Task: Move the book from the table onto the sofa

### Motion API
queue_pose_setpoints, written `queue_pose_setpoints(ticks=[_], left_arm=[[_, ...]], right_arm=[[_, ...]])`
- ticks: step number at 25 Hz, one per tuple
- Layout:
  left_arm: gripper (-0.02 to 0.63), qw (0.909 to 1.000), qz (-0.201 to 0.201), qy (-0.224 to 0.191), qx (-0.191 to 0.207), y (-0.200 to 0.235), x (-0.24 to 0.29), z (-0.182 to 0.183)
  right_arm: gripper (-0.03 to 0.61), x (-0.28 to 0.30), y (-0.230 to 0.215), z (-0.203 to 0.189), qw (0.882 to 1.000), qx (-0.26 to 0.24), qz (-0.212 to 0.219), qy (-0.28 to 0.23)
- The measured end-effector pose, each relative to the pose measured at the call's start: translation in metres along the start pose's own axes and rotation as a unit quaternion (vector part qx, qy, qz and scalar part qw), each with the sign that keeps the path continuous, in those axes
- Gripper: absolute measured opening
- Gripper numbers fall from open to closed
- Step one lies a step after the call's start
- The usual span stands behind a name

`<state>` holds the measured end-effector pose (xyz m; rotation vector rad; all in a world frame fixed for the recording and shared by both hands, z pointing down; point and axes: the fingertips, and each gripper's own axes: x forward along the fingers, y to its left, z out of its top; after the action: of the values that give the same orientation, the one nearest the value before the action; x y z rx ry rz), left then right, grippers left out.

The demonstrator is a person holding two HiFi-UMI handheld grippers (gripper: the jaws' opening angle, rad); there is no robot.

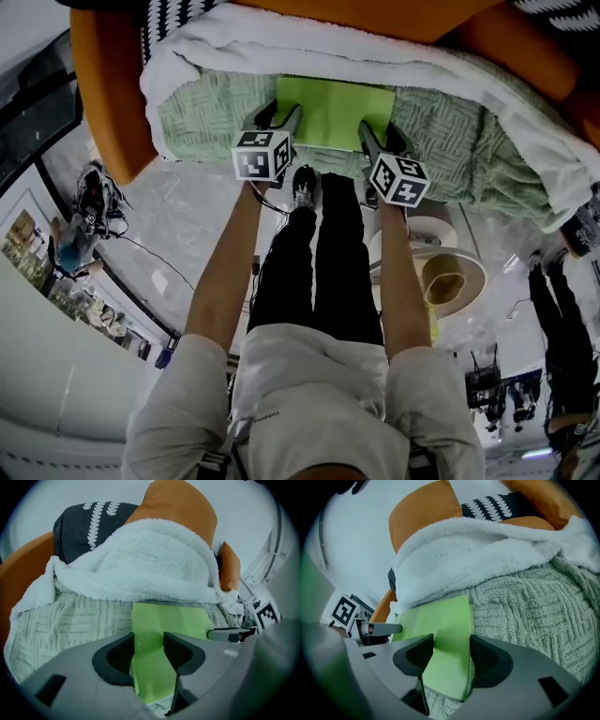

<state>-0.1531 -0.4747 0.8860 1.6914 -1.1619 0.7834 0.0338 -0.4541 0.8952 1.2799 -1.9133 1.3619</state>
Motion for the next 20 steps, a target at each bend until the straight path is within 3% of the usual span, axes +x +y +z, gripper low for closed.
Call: queue_pose_setpoints(ticks=[15, 20], left_arm=[[0.192, 1.0000, -0.004, 0.002, -0.004, 0.001, 0.004, -0.003], [0.193, 0.9995, -0.025, 0.018, -0.007, 0.002, -0.011, 0.004]], right_arm=[[0.235, 0.004, -0.002, -0.002, 1.000, -0.006, 0.021, 0.004], [0.235, -0.009, -0.004, 0.004, 0.999, 0.035, 0.029, -0.012]])
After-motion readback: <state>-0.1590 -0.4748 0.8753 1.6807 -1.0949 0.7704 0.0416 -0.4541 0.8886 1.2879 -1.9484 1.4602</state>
